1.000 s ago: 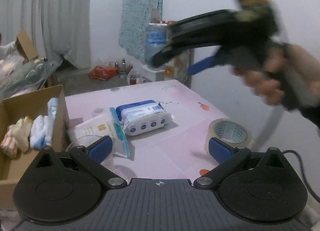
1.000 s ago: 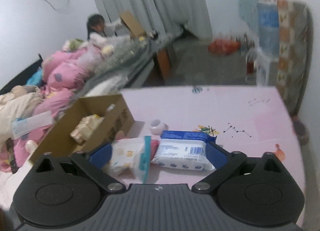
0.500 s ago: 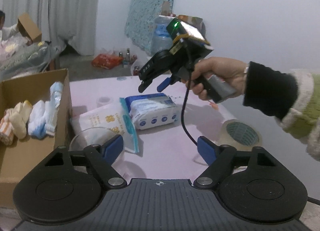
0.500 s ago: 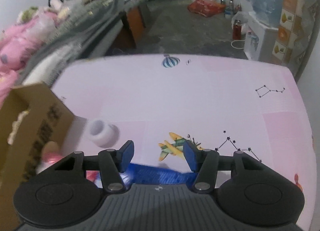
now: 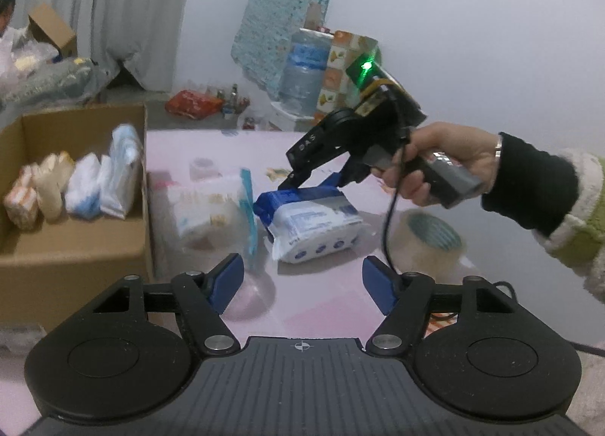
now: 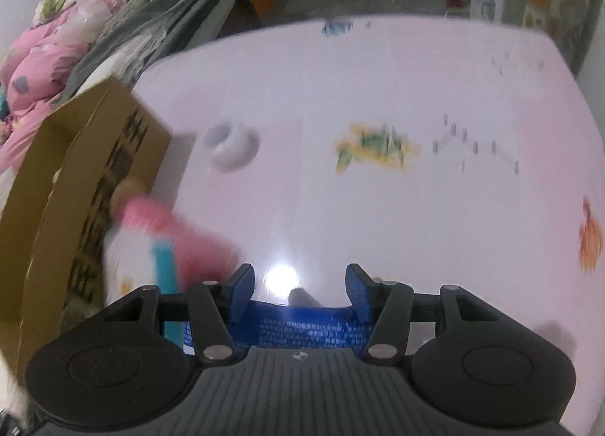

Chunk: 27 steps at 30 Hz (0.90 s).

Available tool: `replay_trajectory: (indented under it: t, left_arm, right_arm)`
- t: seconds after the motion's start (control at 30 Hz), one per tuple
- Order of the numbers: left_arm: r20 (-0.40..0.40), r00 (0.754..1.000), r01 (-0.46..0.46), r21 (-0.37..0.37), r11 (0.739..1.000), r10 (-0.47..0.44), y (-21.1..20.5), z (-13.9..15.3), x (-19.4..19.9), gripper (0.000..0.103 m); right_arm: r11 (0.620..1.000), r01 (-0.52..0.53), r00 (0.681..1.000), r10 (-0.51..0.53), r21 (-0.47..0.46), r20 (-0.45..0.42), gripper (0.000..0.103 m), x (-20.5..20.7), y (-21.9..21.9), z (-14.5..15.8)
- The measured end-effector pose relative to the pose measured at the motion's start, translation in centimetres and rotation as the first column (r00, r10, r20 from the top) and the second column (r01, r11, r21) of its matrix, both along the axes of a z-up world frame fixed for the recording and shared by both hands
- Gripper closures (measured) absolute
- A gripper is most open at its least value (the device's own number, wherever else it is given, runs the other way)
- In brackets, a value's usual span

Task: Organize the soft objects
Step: 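Reach both grippers to the blue-and-white wet-wipes pack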

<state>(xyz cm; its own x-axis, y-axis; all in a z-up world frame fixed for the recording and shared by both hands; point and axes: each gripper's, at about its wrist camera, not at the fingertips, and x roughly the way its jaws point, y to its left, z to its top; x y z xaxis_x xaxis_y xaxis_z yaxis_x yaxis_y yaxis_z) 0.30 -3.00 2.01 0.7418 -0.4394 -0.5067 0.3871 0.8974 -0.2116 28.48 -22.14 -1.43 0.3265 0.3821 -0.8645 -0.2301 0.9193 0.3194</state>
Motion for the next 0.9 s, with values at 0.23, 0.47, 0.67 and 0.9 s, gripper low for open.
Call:
replay_trajectory:
  t: [0.23, 0.47, 0.67, 0.9]
  left_arm:
    - [-0.099, 0.991, 0.084, -0.065, 0.994, -0.090, -0.8, -2.7, -0.2, 0.035]
    - [-0.137, 0.984, 0.104, -0.086, 0.991, -0.115, -1.5, -4.3, -0.1, 0.041]
    - [-0.119, 0.986, 0.113, -0.066, 0.991, -0.120, -1.4, -3.9, 0.0, 0.041]
    - [-0.106, 0.983, 0.150, 0.021, 0.988, -0.147, -3.5, -4.0, 0.2, 0.036]
  right_arm:
    - [1.000, 0.011, 0.998, -0.011, 0.016, -0.056, 0.058, -6.2, 0.1, -0.5]
    - [0.994, 0.029, 0.995, -0.018, 0.108, -0.102, 0.056, -10.6, -0.6, -0.7]
    - [0.955, 0.089, 0.996, -0.082, 0.284, -0.033, 0.047, -14.2, -4.1, 0.9]
    - [0.894, 0.185, 0.972, -0.227, 0.409, 0.056, 0.034, -20.3, -9.7, 1.1]
